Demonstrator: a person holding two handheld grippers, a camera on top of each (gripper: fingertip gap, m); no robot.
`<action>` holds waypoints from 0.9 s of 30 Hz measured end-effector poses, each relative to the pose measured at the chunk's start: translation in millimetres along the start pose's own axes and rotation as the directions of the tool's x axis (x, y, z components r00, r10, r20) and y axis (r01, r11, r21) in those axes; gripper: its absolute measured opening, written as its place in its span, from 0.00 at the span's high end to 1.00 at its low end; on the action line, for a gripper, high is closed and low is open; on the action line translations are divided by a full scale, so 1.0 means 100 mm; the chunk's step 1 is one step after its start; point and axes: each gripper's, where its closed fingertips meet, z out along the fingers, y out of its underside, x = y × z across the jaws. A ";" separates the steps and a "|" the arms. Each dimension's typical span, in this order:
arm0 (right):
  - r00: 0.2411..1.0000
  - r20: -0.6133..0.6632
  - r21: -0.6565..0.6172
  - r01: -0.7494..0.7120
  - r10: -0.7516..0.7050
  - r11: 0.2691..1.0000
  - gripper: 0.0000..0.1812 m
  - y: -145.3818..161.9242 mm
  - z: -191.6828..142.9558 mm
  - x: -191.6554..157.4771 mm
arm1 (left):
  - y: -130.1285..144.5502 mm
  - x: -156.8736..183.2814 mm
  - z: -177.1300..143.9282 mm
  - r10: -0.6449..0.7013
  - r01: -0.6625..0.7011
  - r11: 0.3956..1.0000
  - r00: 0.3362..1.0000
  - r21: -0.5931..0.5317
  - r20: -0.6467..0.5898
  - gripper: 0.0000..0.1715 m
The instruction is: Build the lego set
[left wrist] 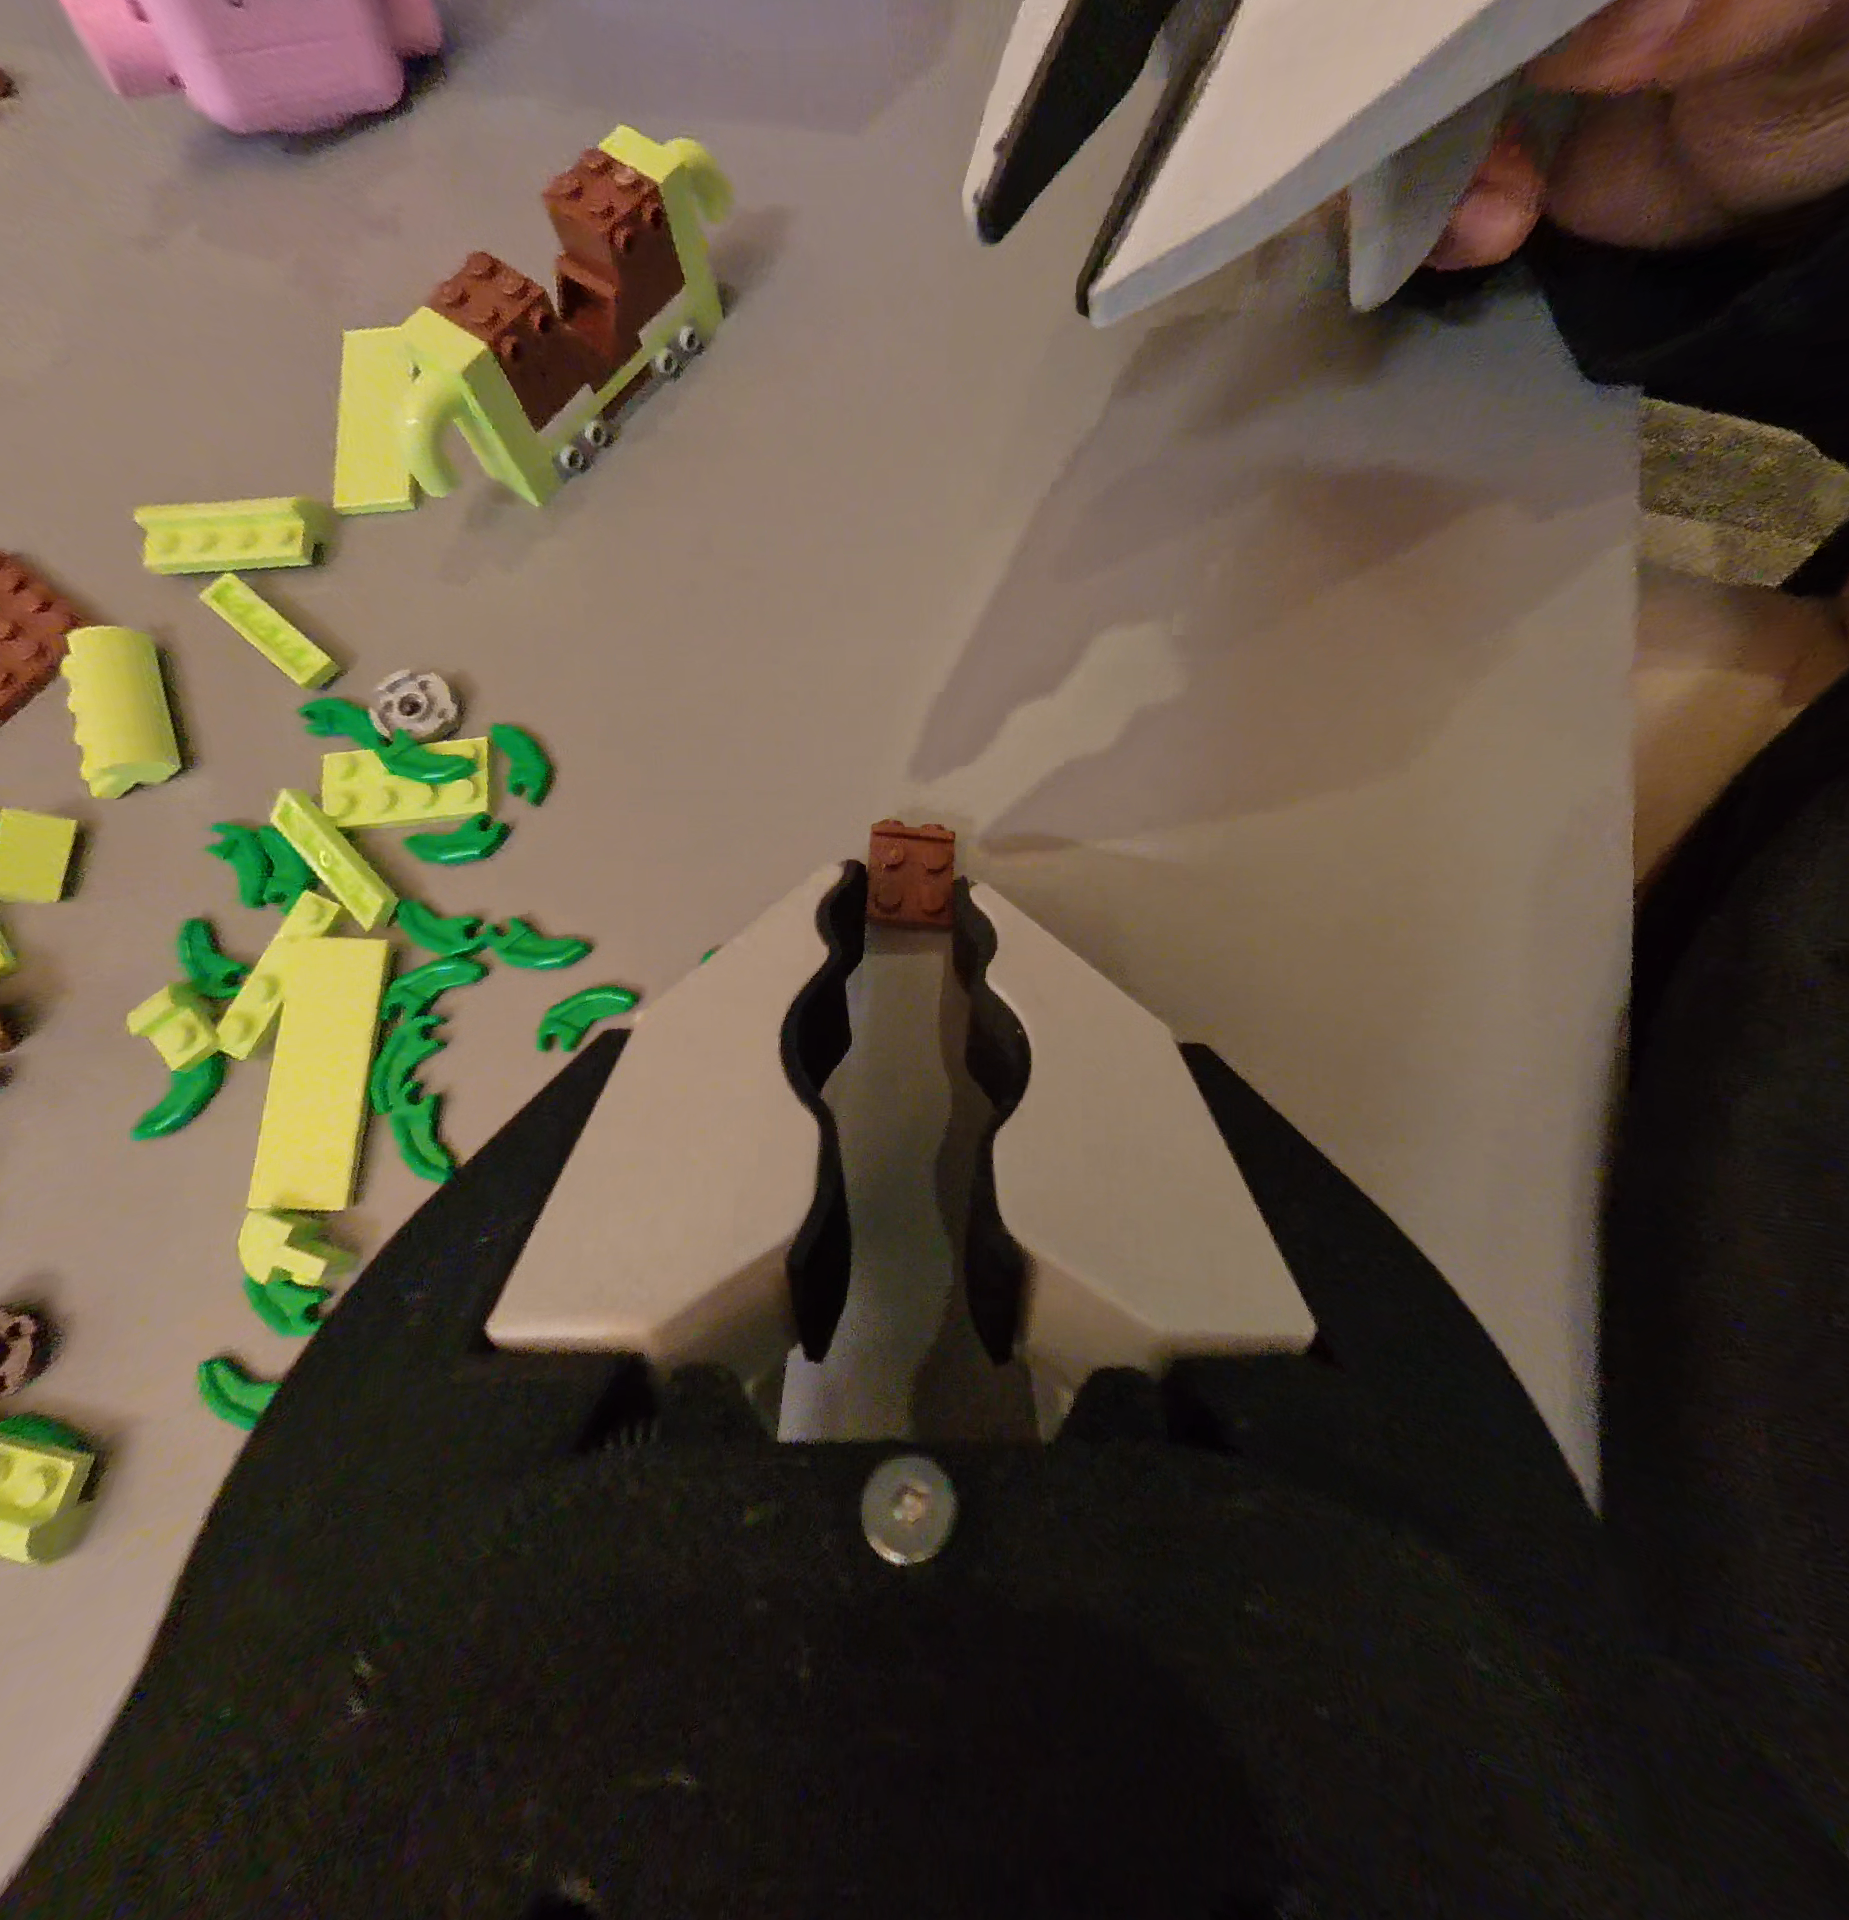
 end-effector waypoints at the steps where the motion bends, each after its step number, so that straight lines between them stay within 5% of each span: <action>1: 1.000 -0.026 -0.016 0.014 -0.015 1.000 0.89 0.02 0.02 0.03 | 0.00 0.00 0.00 -0.013 0.013 1.000 1.000 -0.002 -0.013 0.92; 4: 0.997 -0.070 -0.086 0.018 -0.025 0.996 0.78 0.11 0.09 0.09 | 0.01 0.01 0.01 -0.060 0.059 0.998 0.996 -0.009 -0.060 0.92; 27: 0.998 -0.020 -0.174 0.048 -0.052 0.984 0.85 0.23 0.19 0.03 | 0.01 0.01 0.01 -0.130 0.129 0.992 0.984 -0.015 -0.124 0.92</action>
